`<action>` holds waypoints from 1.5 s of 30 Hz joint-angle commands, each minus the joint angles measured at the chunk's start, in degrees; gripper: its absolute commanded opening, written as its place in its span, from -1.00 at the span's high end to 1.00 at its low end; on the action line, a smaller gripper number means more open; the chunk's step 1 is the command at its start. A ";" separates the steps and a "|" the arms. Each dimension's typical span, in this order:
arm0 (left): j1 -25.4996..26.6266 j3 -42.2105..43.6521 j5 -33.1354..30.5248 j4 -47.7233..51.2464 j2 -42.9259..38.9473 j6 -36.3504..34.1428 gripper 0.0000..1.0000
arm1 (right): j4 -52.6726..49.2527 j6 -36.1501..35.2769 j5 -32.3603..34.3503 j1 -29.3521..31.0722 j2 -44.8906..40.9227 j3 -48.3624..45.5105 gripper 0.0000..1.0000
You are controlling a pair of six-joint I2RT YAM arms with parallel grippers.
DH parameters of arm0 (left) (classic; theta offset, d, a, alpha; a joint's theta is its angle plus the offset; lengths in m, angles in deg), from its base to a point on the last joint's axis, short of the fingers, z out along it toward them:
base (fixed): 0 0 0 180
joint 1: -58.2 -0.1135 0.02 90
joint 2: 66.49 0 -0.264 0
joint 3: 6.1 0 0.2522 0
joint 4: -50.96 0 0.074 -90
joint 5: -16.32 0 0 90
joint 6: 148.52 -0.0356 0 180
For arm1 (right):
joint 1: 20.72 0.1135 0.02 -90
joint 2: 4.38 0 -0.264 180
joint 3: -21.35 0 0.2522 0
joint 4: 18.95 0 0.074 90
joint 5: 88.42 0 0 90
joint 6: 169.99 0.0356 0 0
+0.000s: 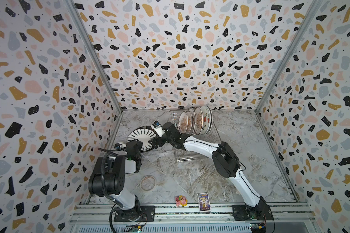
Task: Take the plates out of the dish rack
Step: 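Open the left gripper off the stacked plate while the right gripper withdraws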
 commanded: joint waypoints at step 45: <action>4.54 -4.50 -16.80 7.21 -0.70 -6.66 -0.08 | -2.78 -1.34 2.78 1.27 -0.69 3.10 -0.98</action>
